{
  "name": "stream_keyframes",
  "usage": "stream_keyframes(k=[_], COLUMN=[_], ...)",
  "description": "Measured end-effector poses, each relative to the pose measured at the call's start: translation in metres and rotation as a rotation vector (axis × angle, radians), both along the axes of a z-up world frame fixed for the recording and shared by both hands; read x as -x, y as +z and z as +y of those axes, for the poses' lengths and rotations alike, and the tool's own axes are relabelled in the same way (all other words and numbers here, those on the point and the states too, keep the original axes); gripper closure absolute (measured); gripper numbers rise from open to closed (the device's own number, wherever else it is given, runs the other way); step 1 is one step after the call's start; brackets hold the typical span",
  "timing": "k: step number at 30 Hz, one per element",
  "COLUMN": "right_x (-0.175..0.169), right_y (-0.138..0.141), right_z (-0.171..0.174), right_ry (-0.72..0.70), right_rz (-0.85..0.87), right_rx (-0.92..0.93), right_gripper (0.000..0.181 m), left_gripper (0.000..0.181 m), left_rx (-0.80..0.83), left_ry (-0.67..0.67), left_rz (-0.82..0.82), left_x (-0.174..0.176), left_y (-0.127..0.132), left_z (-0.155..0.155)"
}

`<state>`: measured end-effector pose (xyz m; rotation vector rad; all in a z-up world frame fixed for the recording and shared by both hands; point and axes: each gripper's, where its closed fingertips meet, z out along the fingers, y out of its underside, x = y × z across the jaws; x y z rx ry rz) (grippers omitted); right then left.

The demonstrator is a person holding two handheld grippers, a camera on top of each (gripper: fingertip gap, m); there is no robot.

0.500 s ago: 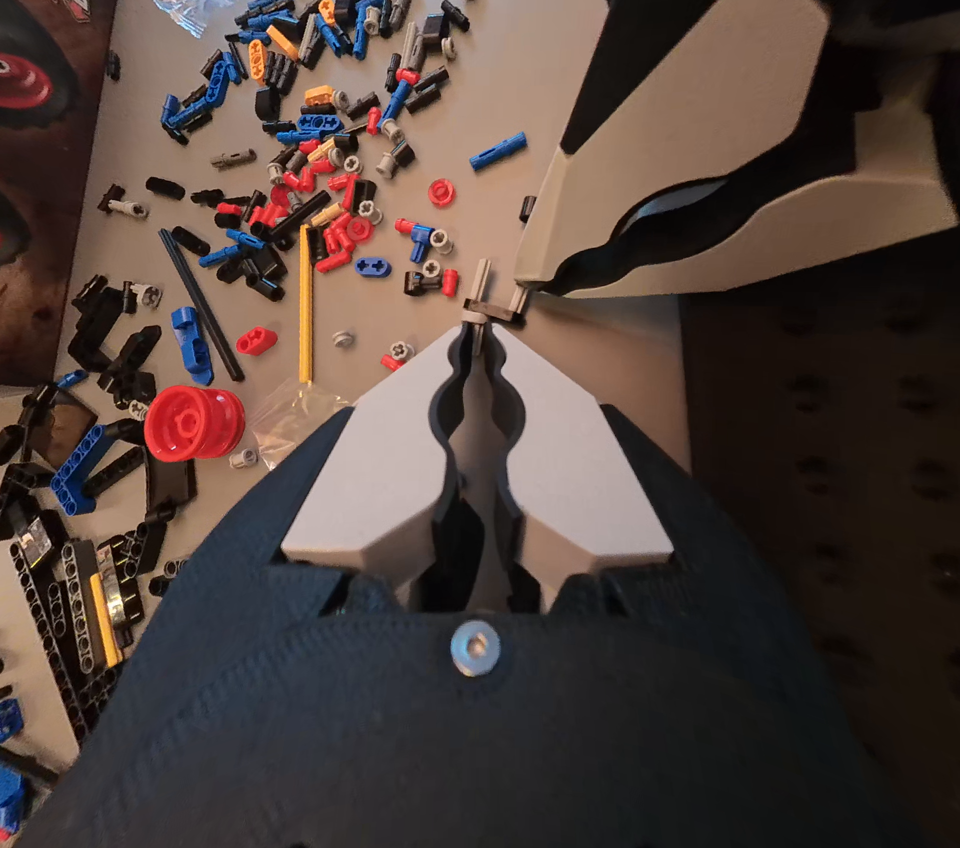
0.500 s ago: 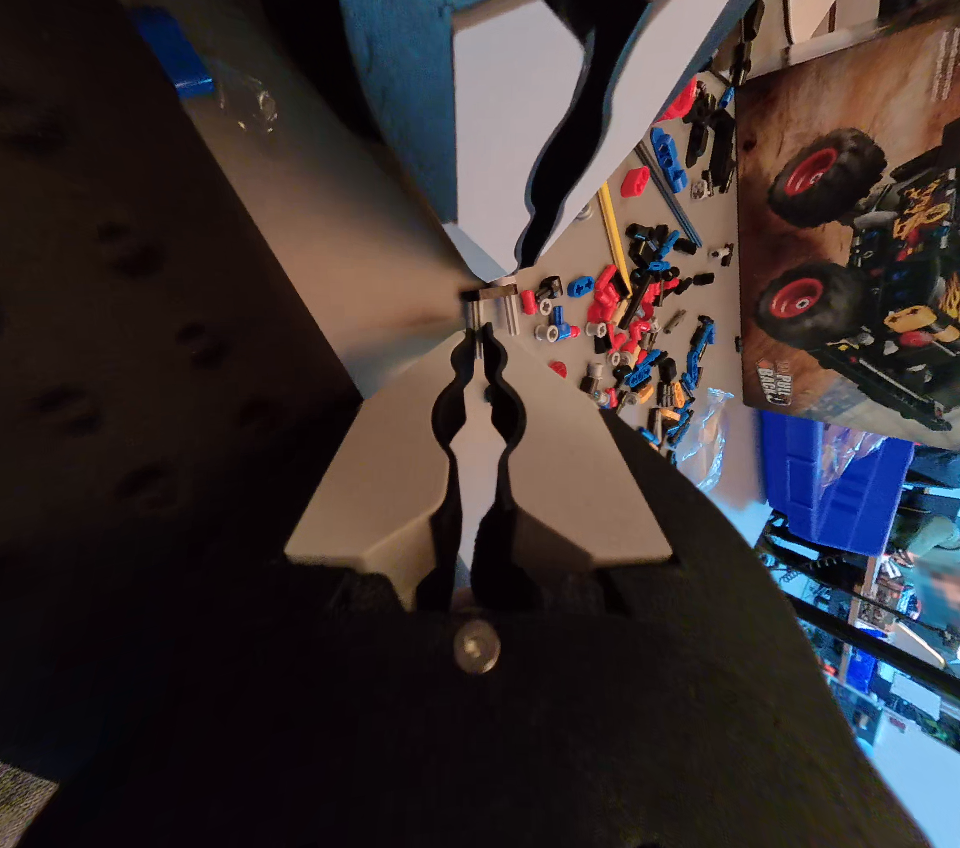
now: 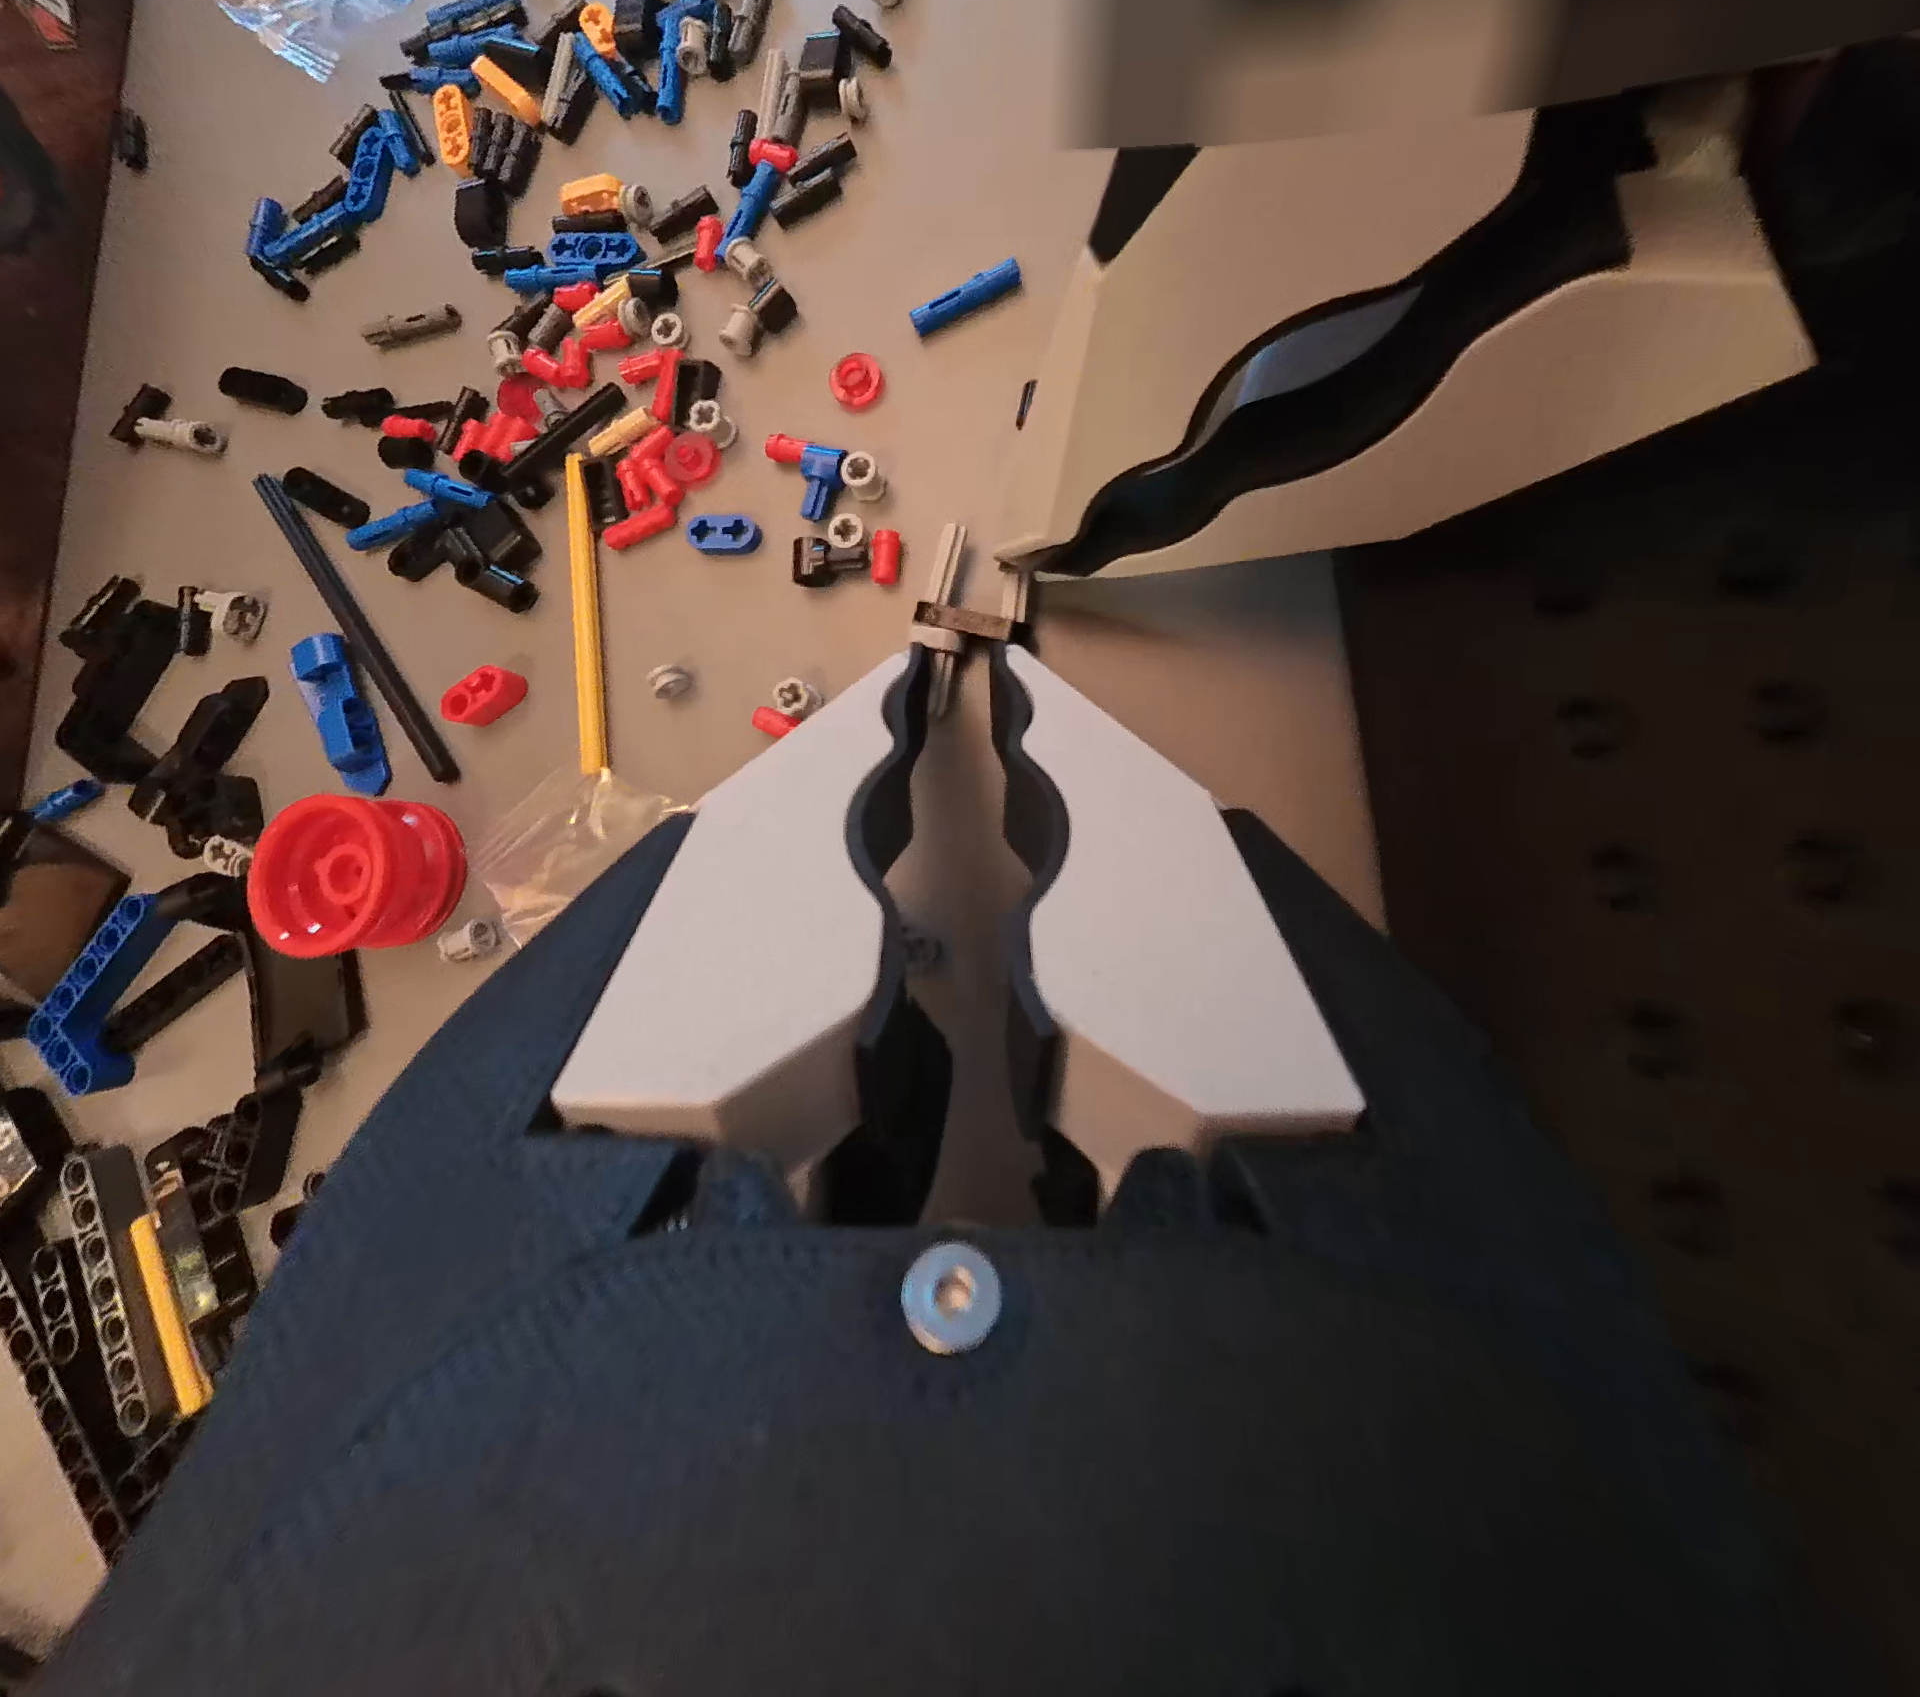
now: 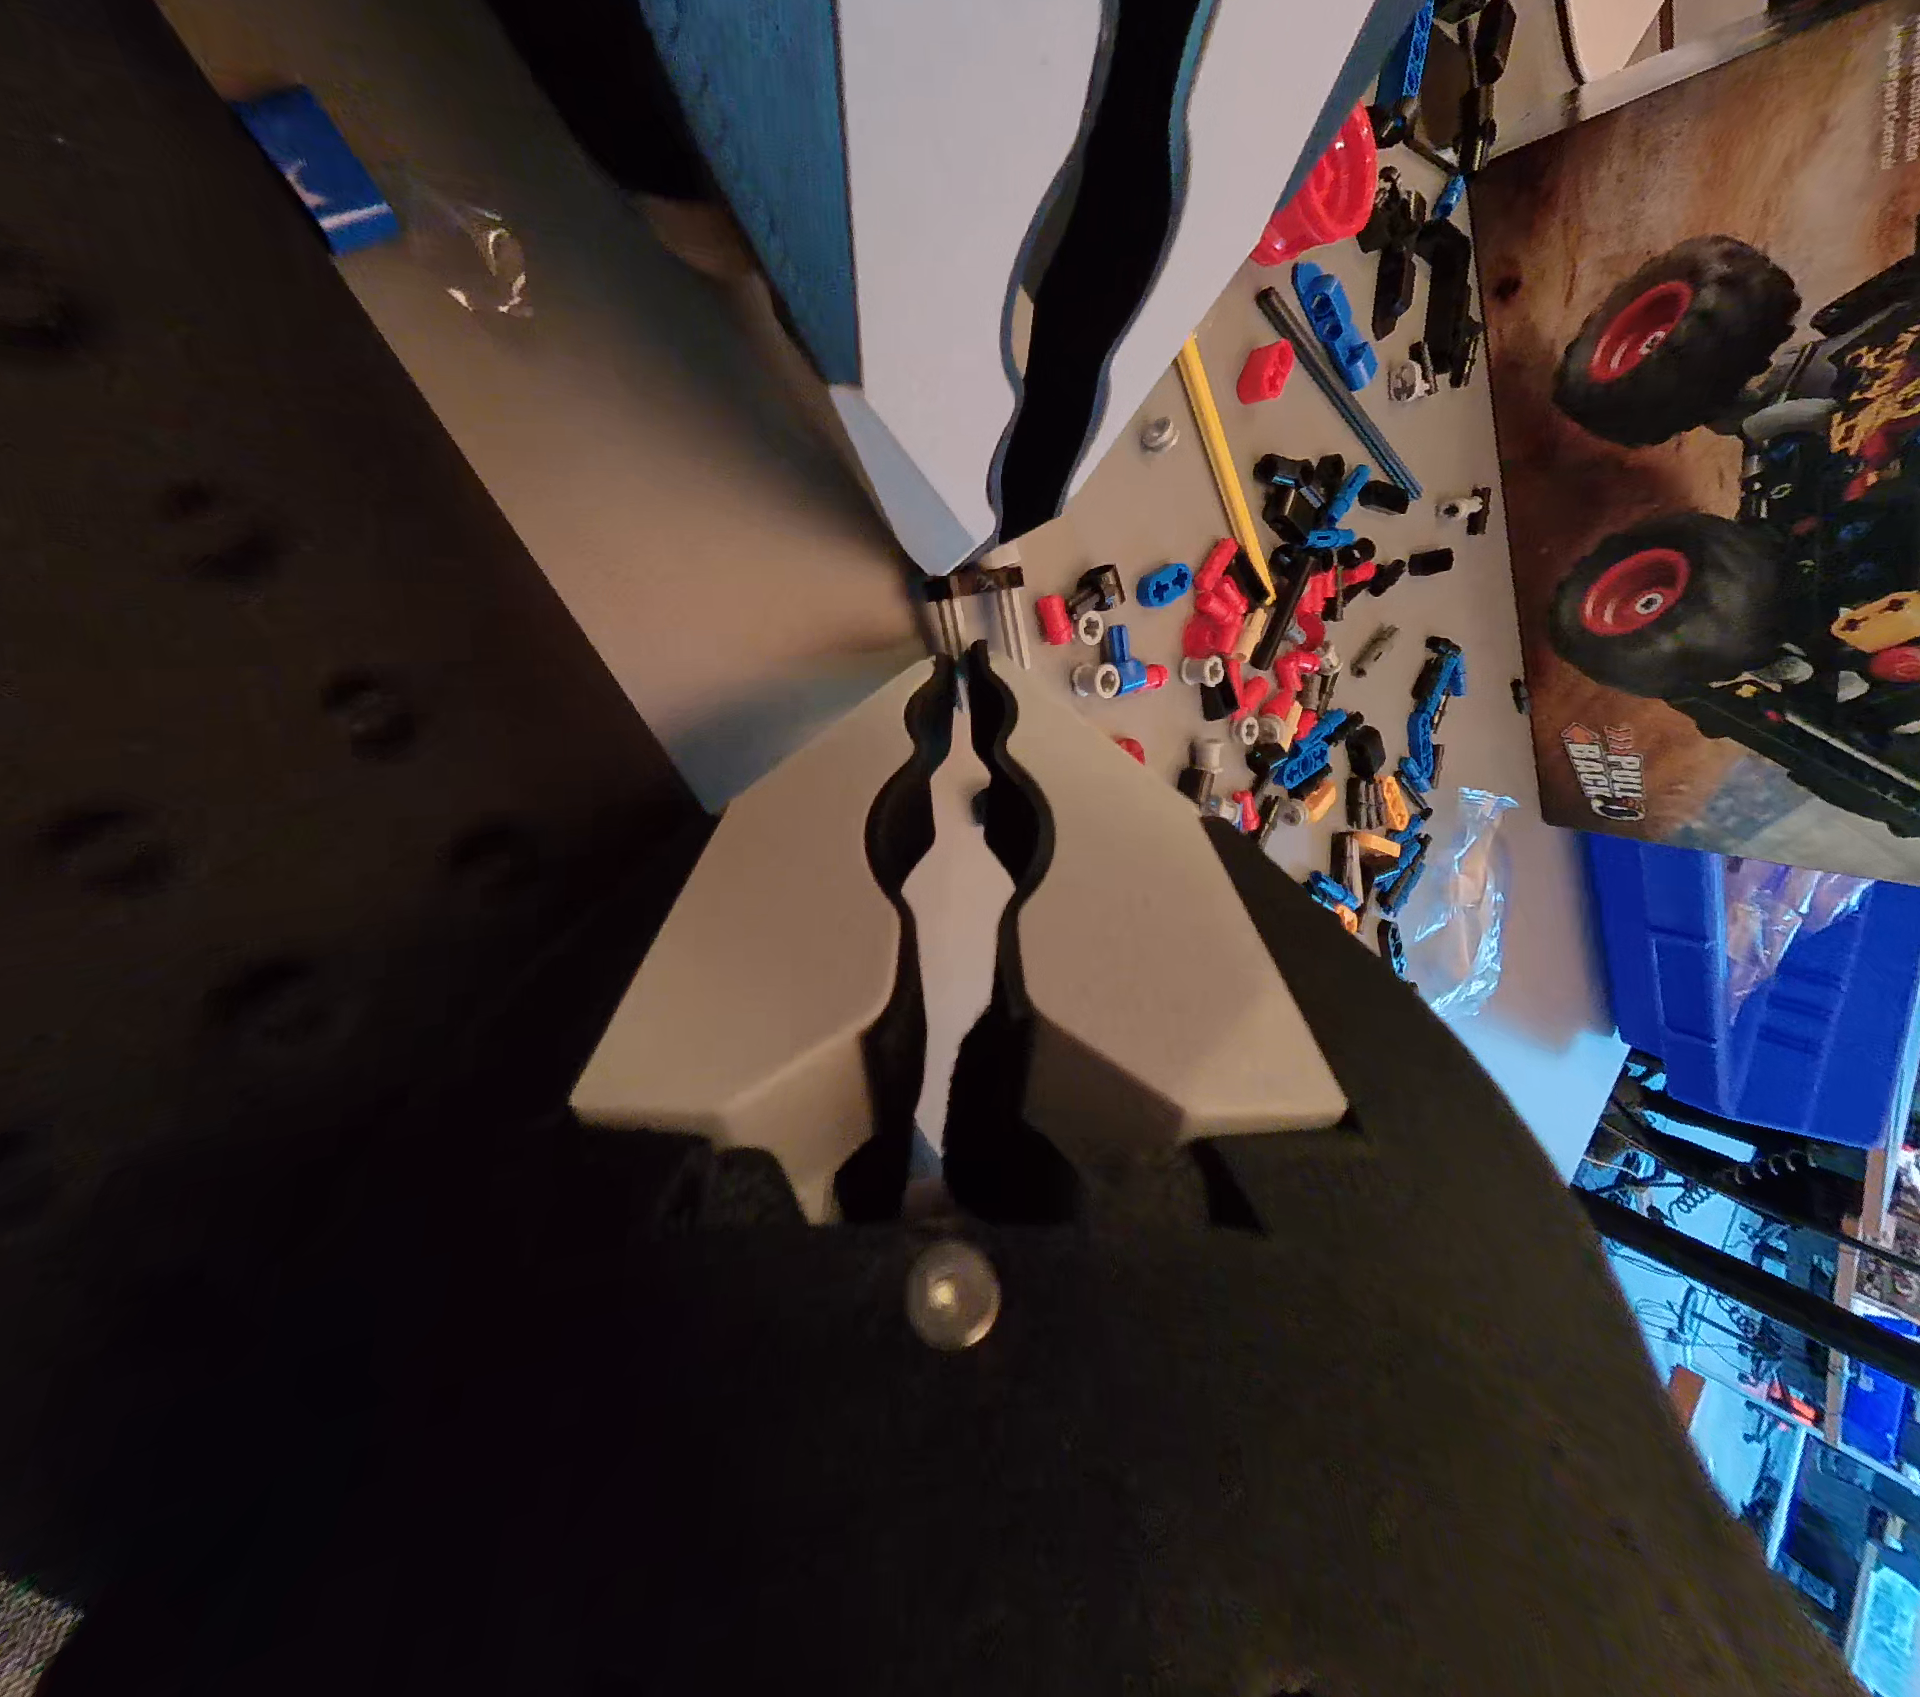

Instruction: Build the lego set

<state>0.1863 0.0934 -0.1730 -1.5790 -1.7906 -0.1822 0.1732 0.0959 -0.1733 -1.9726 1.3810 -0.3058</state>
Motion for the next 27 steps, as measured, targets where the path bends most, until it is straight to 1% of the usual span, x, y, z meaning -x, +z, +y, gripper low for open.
stream_keyframes(k=[5, 12, 17, 27], right_x=[0.0003, 0.0004, 0.0006, 0.0008], right_y=[0.0001, 0.0004, 0.0006, 0.0008], right_z=[0.0000, 0.0005, 0.0010, 0.0012], right_ry=[0.006, -0.022, -0.021, -0.041], right_rz=[0.014, 0.006, -0.016, 0.016], right_rx=[0.010, -0.018, -0.051, -0.036], right_gripper=[0.180, 0.180, 0.181, 0.181], left_gripper=[0.172, 0.174, 0.175, 0.175], left_rx=[-0.004, -0.009, -0.010, -0.030], left_ry=[-0.004, 0.038, 0.054, 0.080], left_rz=[-0.003, -0.020, -0.015, 0.012], left_x=[-0.0006, -0.0020, -0.0029, -0.0054], left_y=[0.0001, 0.0006, 0.0010, 0.0018], left_z=[0.0004, 0.0009, 0.0019, 0.0046])
